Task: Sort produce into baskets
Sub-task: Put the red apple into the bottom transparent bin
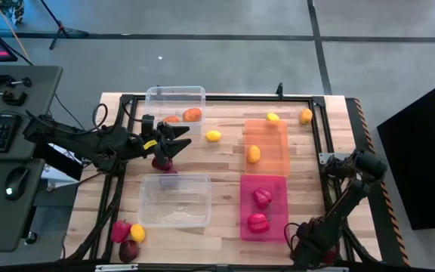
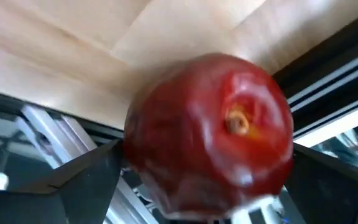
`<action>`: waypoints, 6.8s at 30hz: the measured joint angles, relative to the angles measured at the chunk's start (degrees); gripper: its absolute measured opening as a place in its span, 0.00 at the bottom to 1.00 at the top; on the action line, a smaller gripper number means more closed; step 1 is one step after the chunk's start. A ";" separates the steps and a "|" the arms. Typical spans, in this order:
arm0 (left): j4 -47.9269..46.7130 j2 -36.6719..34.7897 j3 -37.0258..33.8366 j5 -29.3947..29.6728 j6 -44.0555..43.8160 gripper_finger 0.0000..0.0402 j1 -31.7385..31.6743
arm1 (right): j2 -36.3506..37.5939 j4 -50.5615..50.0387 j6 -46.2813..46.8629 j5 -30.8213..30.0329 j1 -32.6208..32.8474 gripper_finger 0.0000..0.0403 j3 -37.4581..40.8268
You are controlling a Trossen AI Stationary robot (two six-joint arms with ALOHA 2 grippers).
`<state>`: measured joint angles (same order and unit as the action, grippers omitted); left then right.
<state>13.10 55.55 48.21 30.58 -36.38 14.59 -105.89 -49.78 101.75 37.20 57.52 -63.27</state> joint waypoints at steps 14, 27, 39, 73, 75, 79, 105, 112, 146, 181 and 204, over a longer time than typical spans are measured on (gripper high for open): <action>0.07 0.01 0.00 0.03 0.22 0.99 0.00 | -2.70 0.61 -6.67 0.79 0.02 0.80 -0.95; 0.29 -1.69 0.00 0.06 1.01 0.99 -1.84 | 6.17 -26.38 -18.06 -24.64 -6.05 0.77 -19.51; -0.39 -2.96 0.00 -2.25 1.06 0.99 -2.19 | 7.80 -6.97 -54.55 -54.45 -27.19 0.78 -27.74; -21.54 -12.07 -0.04 8.94 -2.00 0.99 8.86 | -0.28 49.67 -73.54 -45.12 -44.04 0.89 -25.37; -21.53 -12.07 -0.04 9.22 -1.34 0.99 8.83 | -0.64 50.89 -74.65 -43.65 -44.07 0.89 -25.37; -21.51 -12.07 -0.02 10.49 -0.52 0.99 8.83 | -2.30 54.42 -74.27 -42.79 -43.98 0.92 -25.40; -93.71 10.01 29.52 -8.42 -12.61 0.99 -11.97 | 20.05 20.62 -79.15 -45.94 -49.10 0.96 -25.74; -77.80 9.40 9.96 -17.23 -5.97 0.99 -11.78 | 21.21 11.28 -74.55 -56.37 -43.61 0.96 -25.68; -66.59 21.34 -5.29 -26.11 4.44 0.99 -21.88 | 20.40 8.83 -67.18 -68.54 -38.71 0.96 -24.91; -62.37 25.88 -5.31 -21.21 7.13 0.99 -24.06 | 20.40 8.83 -65.96 -68.47 -38.73 0.96 -24.94; -71.07 -1.61 5.10 -22.61 -2.79 0.79 -21.27 | 20.40 8.31 -67.55 -67.81 -38.71 0.96 -24.94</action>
<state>-57.96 53.94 53.31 7.97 -39.17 -6.68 -85.49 -41.47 34.20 -30.61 18.81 -88.20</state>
